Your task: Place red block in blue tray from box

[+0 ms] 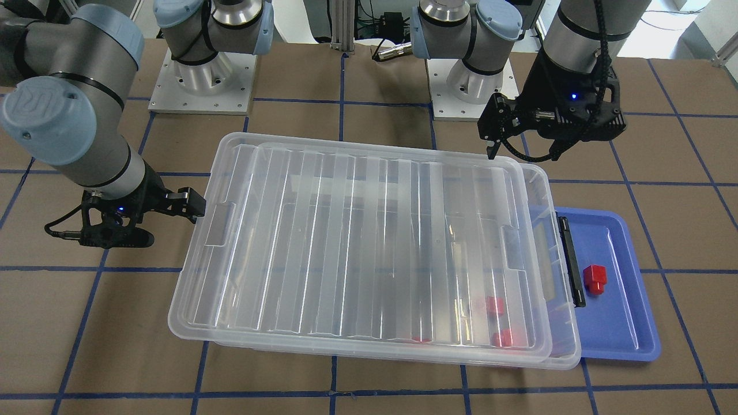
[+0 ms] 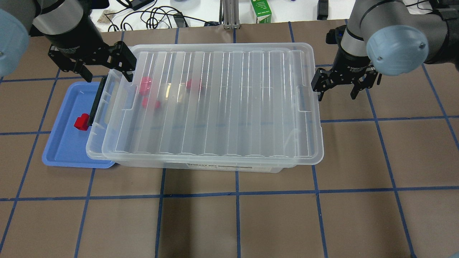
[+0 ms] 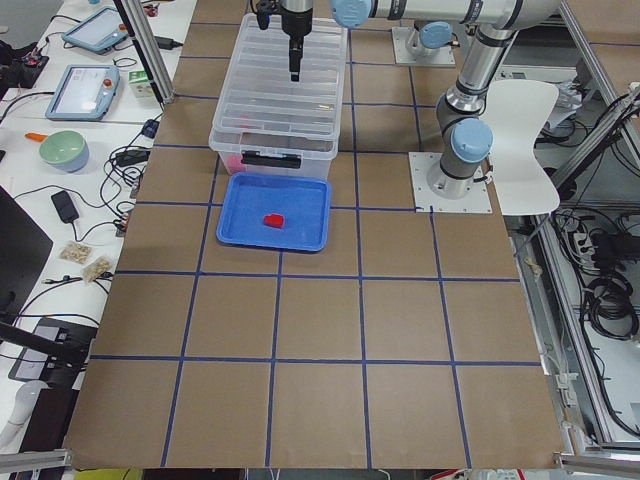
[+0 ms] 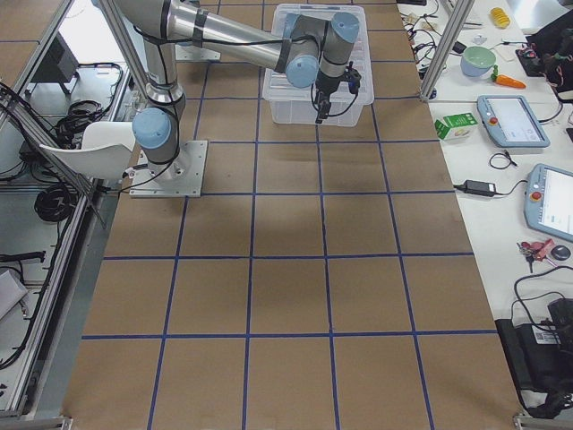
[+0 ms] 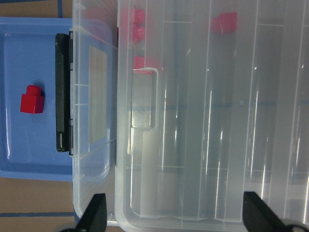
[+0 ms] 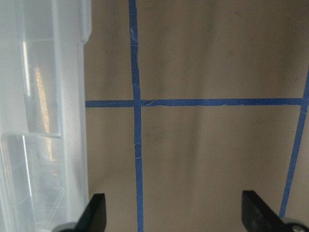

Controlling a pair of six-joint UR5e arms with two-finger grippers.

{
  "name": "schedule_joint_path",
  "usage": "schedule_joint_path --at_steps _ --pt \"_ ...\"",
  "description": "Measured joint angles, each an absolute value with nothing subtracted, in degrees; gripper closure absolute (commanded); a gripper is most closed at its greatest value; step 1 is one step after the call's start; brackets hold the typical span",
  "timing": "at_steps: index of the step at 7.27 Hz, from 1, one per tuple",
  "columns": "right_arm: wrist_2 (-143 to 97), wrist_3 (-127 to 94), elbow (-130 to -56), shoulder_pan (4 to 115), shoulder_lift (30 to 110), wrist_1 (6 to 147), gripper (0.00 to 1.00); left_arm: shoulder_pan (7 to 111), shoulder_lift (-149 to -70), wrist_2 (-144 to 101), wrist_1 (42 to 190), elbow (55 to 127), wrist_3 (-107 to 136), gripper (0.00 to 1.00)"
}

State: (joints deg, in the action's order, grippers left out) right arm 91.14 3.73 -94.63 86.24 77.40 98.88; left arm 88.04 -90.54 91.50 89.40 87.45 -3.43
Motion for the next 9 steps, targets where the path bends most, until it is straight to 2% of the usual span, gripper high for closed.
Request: schedule_joint_path --at_steps 5,9 --pt "91.12 1.34 -94.21 88.25 77.31 98.88 0.00 88.12 -90.53 91.50 89.40 87.50 -3.41 0.00" --pt "91.75 1.31 -86.88 88.15 82.63 91.99 0.00 88.10 -90.30 91.49 89.47 87.49 -3.43 0.00"
